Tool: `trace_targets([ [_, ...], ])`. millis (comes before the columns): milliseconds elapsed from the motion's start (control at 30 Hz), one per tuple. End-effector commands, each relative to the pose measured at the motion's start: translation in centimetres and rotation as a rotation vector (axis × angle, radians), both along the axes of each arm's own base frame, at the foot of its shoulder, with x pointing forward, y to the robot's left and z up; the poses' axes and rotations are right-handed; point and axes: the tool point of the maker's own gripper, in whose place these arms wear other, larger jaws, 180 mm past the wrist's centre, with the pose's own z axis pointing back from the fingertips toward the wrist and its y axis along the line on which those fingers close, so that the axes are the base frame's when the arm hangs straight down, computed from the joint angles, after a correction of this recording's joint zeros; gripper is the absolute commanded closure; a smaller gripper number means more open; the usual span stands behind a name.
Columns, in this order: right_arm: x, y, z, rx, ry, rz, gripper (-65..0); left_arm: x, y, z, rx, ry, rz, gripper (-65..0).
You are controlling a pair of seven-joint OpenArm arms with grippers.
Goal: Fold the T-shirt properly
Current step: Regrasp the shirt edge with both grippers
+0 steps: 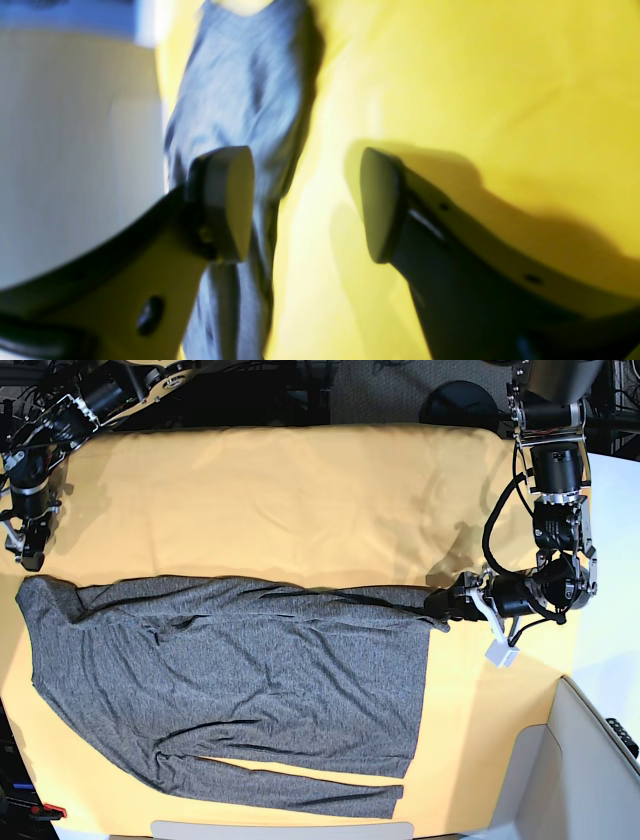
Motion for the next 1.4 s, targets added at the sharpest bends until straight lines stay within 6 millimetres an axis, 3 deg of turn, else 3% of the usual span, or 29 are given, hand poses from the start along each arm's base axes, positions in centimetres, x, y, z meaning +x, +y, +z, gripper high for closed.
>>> trace_targets([
  [0, 0.8, -1.2, 1.9, -0.027, -0.045, -0.021, -28.0, 0.8, 0.3, 1.4, -0.004, -0.048, 0.003, -24.0],
  [233, 4.1, -1.2, 2.6, -0.004, -0.011, -0.051, -15.6, 0.7, 0.3, 1.4, -0.005, -0.045, 0.002, -24.0],
  [400, 5.9, -0.5, 1.0, 0.086, 0.021, -0.079, -15.3, 0.7, 0.3, 1.4, -0.005, -0.045, 0.002, -24.0],
  [667, 4.6, 0.2, -2.5, 0.201, 0.103, -0.158, -15.3, 0.7, 0.3, 1.3, -0.003, -0.045, 0.002, -24.0],
  [933, 2.0, -1.4, 0.2, 0.088, 0.093, -0.204, -16.1, 0.7, 0.3, 1.3, -0.003, -0.044, 0.001, -24.0],
  [1033, 1.4, -1.5, 0.1, 0.082, 0.103, -0.208, -23.1, 0.6, 0.3, 1.3, -0.001, -0.04, -0.002, -24.0],
  [1133, 1.4, -1.5, 0.0, 0.083, 0.104, -0.209, -29.8, 0.3, 0.3, 1.1, 0.005, -0.024, -0.014, -24.0],
  [1267, 1.7, -1.4, -0.1, 0.09, 0.103, -0.204, -30.3, 0.3, 0.3, 1.1, 0.005, -0.024, -0.014, -24.0],
  [1367, 3.1, -1.1, -0.6, 0.128, 0.097, -0.19, -30.3, 0.3, 0.3, 1.1, 0.005, -0.024, -0.014, -24.0],
])
